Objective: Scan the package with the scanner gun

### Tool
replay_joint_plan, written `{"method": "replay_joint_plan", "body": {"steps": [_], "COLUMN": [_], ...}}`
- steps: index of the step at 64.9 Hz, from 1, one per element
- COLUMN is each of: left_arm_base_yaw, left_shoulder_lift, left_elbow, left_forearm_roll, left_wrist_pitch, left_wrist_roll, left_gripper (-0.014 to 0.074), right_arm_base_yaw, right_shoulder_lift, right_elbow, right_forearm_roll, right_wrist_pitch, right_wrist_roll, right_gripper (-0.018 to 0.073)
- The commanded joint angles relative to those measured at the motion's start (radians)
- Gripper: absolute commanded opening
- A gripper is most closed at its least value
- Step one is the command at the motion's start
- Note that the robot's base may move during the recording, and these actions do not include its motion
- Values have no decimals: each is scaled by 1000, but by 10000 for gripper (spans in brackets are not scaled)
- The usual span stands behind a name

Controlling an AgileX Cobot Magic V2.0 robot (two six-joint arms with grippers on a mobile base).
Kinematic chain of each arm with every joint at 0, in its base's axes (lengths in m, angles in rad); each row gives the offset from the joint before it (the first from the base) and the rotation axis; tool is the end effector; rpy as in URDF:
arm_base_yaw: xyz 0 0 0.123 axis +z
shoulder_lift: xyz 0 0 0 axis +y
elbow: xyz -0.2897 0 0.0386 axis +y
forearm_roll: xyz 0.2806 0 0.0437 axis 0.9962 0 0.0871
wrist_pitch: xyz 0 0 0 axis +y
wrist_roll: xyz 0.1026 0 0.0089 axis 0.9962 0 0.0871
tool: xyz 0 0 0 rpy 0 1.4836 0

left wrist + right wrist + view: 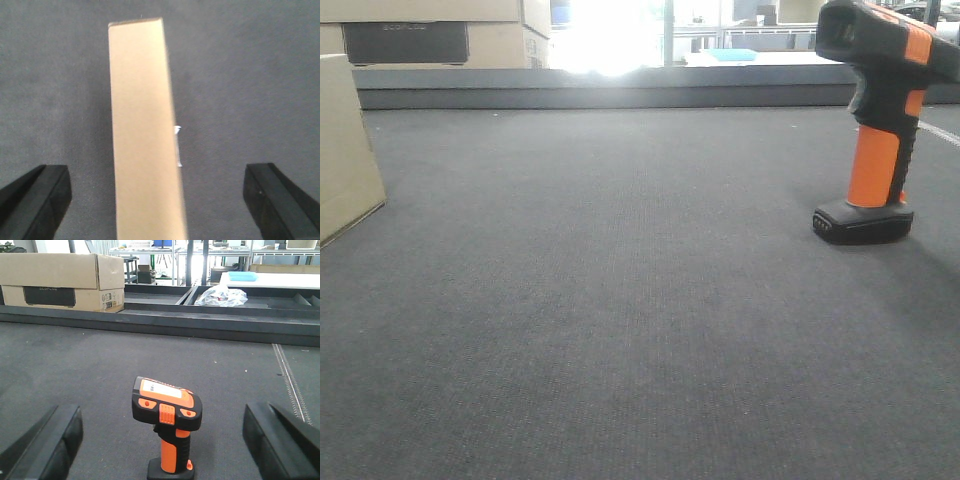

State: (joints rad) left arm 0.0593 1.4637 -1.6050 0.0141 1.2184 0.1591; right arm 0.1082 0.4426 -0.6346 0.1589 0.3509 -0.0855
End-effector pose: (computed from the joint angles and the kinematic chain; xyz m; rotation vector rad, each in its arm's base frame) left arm 0.3348 0.0212 0.4118 0.1290 2.5606 0.1022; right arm 0.1231 0.0190 0.3714 -0.0781 1.6394 0.1762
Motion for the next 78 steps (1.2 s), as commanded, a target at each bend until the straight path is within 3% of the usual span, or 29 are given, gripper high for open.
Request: {"method": "replay_joint_plan", "body": {"steps": [1, 21, 65, 71, 78], "left_arm_base_yaw": [21, 28, 28, 28, 28], "left_shoulder_lift": [45, 173, 258, 258, 258], "left_elbow": [-14, -14, 23, 41, 42], "left_forearm_roll": [-23, -35, -1, -1, -1], "left_wrist_pitch": [3, 3, 3, 3, 3], "left_wrist_roll": [27, 75, 75, 75, 75], "left_gripper": [602, 602, 597, 552, 370], "right_arm_base_yaw": [2, 2, 2, 2, 2], "right_shoulder_lift": [7, 7, 7, 7, 7], "right_elbow": [-6, -6, -6, -6, -6], "right_forearm_roll": [-7, -7, -7, -7, -7], "right_wrist_pitch": [-15, -13, -13, -13, -13], "right_wrist_roll": [-8, -8, -8, -8, -8], "right_gripper": [557, 557, 557, 557, 557]}}
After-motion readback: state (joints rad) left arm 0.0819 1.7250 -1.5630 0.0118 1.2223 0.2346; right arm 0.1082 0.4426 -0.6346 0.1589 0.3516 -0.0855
